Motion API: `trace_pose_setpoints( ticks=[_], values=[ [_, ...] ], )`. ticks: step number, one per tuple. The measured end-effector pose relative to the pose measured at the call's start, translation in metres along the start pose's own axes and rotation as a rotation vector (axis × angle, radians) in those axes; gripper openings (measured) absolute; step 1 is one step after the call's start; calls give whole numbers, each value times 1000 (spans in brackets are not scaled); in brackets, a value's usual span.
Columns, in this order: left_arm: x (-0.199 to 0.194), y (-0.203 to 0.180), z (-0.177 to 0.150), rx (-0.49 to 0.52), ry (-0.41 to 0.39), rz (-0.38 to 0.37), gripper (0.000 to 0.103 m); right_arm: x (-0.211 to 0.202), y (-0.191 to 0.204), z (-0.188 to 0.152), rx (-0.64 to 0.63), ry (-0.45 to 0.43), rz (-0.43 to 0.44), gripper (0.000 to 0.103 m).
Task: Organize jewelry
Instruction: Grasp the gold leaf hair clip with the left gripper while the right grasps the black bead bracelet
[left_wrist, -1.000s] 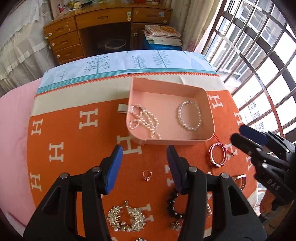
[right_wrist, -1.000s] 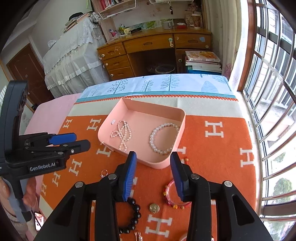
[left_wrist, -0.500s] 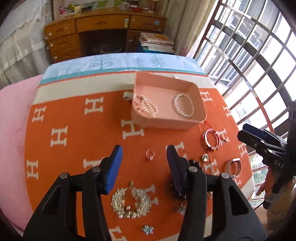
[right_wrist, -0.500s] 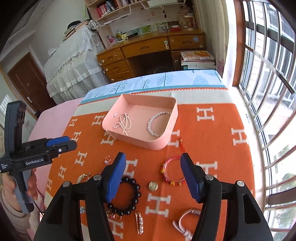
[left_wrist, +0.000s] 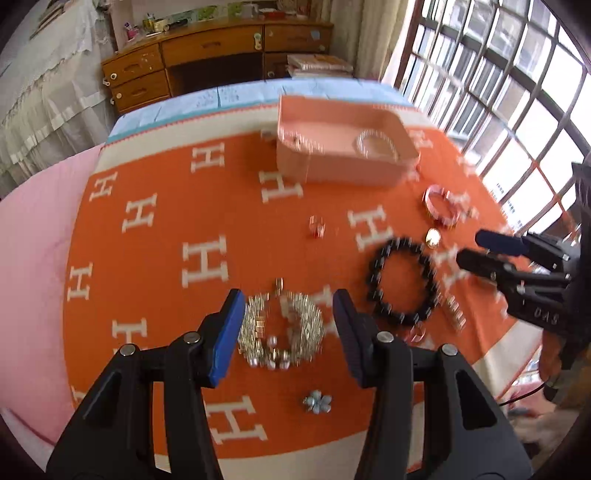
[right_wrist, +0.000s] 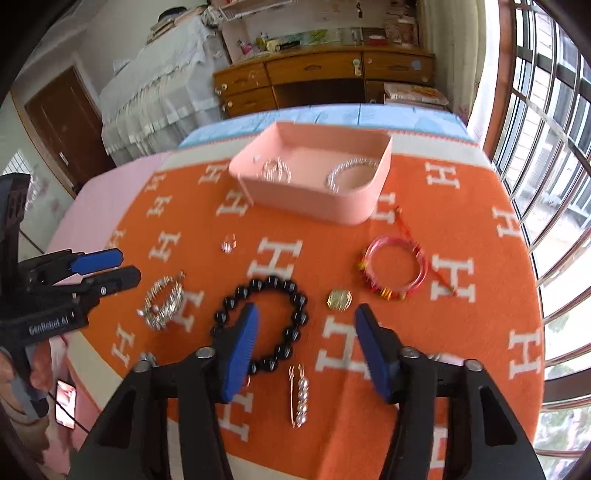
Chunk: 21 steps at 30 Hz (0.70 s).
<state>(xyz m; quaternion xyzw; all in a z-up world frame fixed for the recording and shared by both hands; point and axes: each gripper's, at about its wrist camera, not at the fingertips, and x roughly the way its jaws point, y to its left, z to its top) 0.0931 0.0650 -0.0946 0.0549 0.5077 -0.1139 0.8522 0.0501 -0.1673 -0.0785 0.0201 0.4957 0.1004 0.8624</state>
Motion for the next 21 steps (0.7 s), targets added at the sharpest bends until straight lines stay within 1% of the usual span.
trace_pose_setpoints(
  ticks=[1, 3, 5, 7, 13, 16, 17, 18, 21],
  values=[
    [4, -2, -4, 6, 4, 7, 46, 6, 0, -4, 9, 15, -1, 48],
    [12, -7, -13, 13, 13, 28, 46, 19, -3, -10, 34, 48, 8, 41],
    [17, -10, -18, 28, 17, 54, 46, 29, -4, -12, 52, 68, 10, 38],
    [21, -16, -22, 52, 17, 78, 46, 36, -4, -14, 49, 76, 2, 38],
    [32, -26, -25, 90, 48, 69, 46, 49, 2, -11, 21, 83, -3, 38],
    [39, -27, -24, 92, 74, 80, 46, 55, 7, -9, -1, 77, -20, 35],
    [42, -27, -23, 94, 83, 86, 44, 56, 9, -9, -13, 73, -30, 34],
    [44, -28, -23, 93, 91, 86, 42, 58, 11, -9, -20, 66, -40, 31],
    [49, -29, -21, 99, 103, 86, 40, 59, 15, -10, -40, 45, -66, 22]
  ],
)
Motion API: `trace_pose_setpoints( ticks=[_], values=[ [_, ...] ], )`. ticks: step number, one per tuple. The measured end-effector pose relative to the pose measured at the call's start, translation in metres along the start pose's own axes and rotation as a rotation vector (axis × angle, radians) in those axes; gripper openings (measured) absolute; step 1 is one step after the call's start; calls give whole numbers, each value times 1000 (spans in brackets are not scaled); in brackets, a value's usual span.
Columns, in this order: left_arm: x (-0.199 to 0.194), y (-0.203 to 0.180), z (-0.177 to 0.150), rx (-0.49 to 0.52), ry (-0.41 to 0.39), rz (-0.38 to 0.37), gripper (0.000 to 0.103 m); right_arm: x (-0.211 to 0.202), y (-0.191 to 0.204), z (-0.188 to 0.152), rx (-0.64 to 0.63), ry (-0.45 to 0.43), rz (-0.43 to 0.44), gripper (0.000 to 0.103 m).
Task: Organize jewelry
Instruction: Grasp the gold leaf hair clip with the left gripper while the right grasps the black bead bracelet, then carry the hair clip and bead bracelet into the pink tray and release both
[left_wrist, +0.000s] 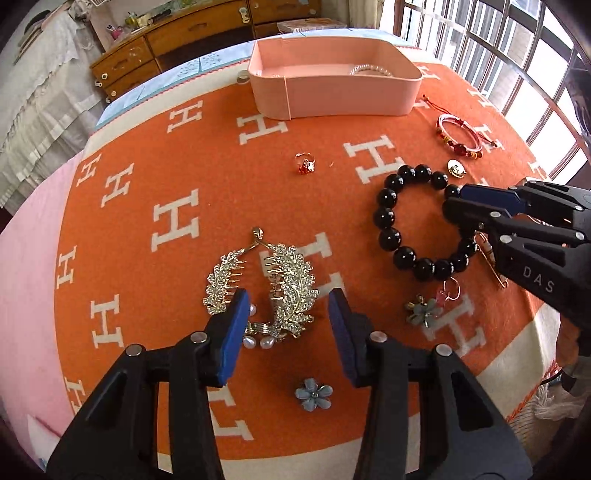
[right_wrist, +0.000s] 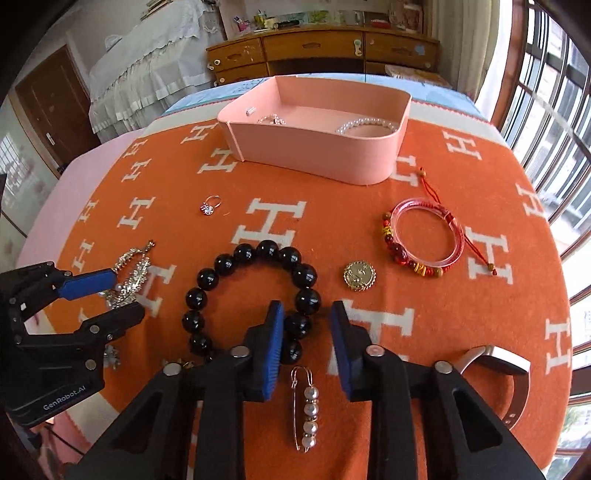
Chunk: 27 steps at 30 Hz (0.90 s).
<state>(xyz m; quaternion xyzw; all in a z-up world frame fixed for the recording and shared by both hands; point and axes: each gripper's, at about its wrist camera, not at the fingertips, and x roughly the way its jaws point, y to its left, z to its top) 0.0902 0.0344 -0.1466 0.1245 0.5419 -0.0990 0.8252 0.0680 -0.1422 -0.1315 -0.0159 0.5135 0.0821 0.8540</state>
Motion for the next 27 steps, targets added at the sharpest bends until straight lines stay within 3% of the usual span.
trace_pose_setpoints(
  ticks=[10, 19, 27],
  values=[
    [10, -9, 10, 50, 32, 7, 25, -3, 3, -10, -18, -50, -4, 18],
    [9, -6, 13, 31, 27, 16, 24, -5, -4, -12, 7, -57, 34, 15],
    [-15, 4, 12, -17, -26, -10, 24, -9, -16, -8, 68, -37, 90, 15]
  ],
)
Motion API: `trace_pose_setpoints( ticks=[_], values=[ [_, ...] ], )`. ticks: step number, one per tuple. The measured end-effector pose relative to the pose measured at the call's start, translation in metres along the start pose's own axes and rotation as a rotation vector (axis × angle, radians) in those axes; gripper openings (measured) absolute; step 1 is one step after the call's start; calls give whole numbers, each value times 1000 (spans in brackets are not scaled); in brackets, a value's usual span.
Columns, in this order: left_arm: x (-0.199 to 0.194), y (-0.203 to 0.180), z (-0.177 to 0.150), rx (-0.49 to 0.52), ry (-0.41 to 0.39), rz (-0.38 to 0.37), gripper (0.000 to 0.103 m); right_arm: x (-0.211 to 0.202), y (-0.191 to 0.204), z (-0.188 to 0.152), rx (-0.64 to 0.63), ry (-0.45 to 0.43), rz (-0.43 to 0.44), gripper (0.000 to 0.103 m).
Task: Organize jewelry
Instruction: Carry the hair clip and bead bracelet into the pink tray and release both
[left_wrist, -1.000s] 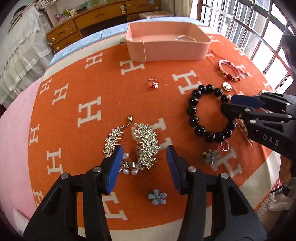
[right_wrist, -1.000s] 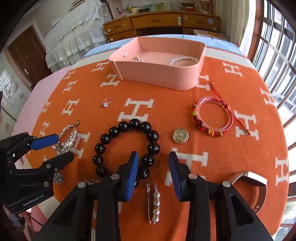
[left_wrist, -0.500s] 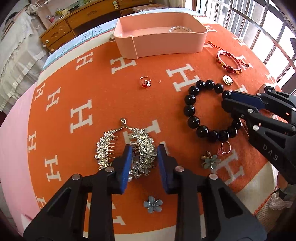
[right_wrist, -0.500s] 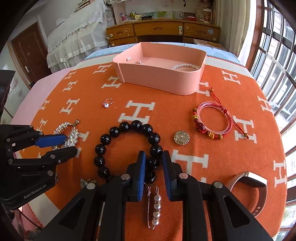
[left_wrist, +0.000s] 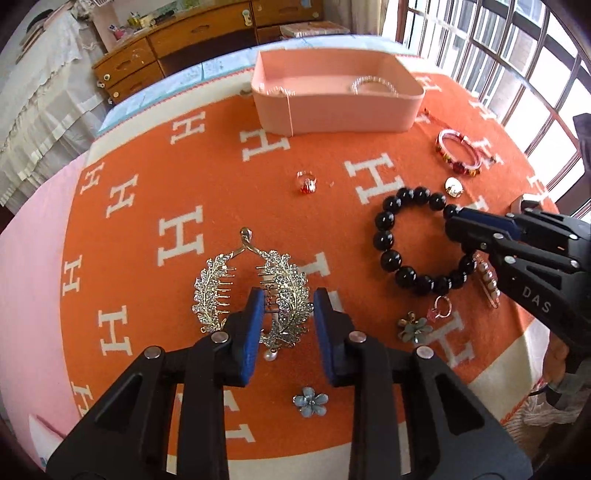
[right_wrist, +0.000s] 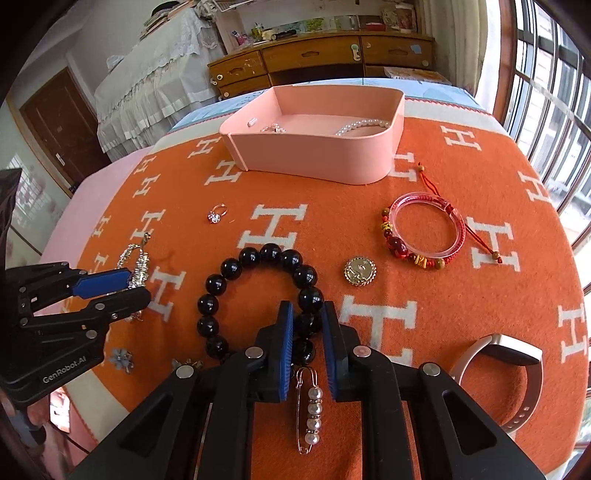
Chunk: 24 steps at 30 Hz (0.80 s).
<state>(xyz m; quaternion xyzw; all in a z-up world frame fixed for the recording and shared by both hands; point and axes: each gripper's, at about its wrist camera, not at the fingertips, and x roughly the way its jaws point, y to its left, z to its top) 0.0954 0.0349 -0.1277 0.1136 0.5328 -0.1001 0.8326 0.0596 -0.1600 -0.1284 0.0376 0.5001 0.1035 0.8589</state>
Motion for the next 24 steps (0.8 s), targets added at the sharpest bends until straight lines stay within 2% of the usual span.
trace_pose_setpoints(
  ticks=[7, 14, 21, 24],
  values=[
    [-30, 3, 8, -4, -58, -21, 24, -22, -1, 16, 17, -42, 39, 15],
    [-66, 5, 38, 12, -133, -28, 24, -58, 7, 50, -21, -112, 45, 15],
    [-94, 3, 93, 30, -217, -28, 24, -100, 18, 104, -56, -238, 4, 14],
    [-93, 2, 122, 26, -224, -66, 24, -109, 18, 132, -52, -265, -14, 14]
  ],
)
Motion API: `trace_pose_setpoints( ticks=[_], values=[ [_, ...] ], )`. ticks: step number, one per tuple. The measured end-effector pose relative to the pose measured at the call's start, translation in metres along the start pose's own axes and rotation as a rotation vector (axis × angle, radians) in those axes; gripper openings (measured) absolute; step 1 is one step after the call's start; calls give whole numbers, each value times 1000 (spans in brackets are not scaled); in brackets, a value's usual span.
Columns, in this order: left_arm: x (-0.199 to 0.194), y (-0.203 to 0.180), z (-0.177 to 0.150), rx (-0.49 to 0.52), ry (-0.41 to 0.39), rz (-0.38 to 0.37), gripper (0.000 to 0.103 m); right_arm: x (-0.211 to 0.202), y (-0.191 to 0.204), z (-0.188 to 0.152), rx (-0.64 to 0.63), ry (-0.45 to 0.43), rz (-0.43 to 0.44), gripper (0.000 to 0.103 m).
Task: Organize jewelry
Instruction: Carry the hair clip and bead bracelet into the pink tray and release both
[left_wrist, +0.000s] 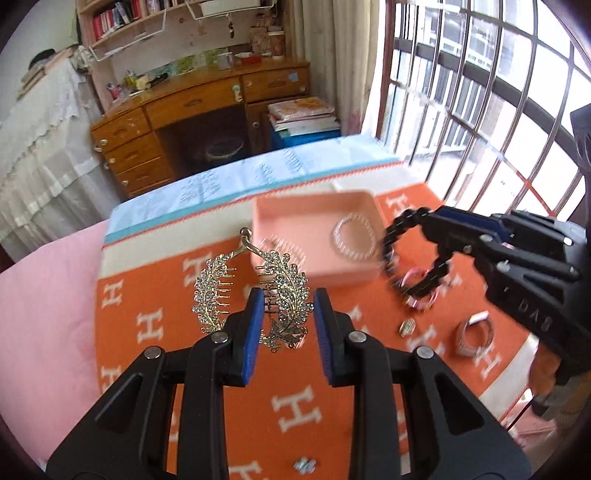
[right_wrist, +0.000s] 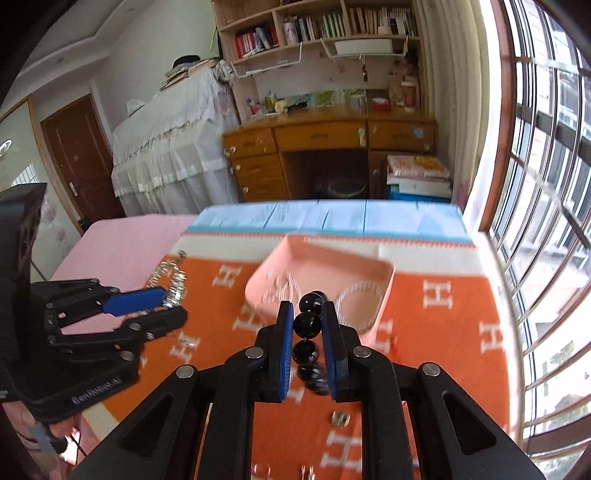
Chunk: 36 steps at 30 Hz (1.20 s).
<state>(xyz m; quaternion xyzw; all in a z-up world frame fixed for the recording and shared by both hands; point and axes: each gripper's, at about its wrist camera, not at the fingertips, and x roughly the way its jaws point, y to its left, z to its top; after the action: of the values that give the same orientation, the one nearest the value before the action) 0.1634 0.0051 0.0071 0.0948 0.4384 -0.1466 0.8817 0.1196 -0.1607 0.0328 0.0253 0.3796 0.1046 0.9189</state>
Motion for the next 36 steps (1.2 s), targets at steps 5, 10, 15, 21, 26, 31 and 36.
trace_pose_setpoints(
  ticks=[5, 10, 15, 21, 26, 31, 36],
  values=[
    [28, -7, 43, -3, -3, -19, 24, 15, -2, 37, 11, -17, -22, 14],
    [73, -10, 70, -29, 29, -28, 24, 50, -12, 59, 40, 12, -48, 14],
    [119, -3, 74, -55, 89, -50, 24, 95, -40, 62, 112, 78, -8, 14],
    [163, 0, 63, -45, 148, -69, 24, 140, -57, 49, 144, 173, 21, 17],
    [181, 2, 55, -46, 193, -84, 27, 151, -69, 34, 131, 164, -49, 40],
    [172, 9, 52, -68, 175, -74, 48, 144, -78, 20, 131, 170, -67, 40],
    [144, 12, 46, -62, 137, -48, 48, 120, -72, 5, 79, 148, -88, 40]
  ],
)
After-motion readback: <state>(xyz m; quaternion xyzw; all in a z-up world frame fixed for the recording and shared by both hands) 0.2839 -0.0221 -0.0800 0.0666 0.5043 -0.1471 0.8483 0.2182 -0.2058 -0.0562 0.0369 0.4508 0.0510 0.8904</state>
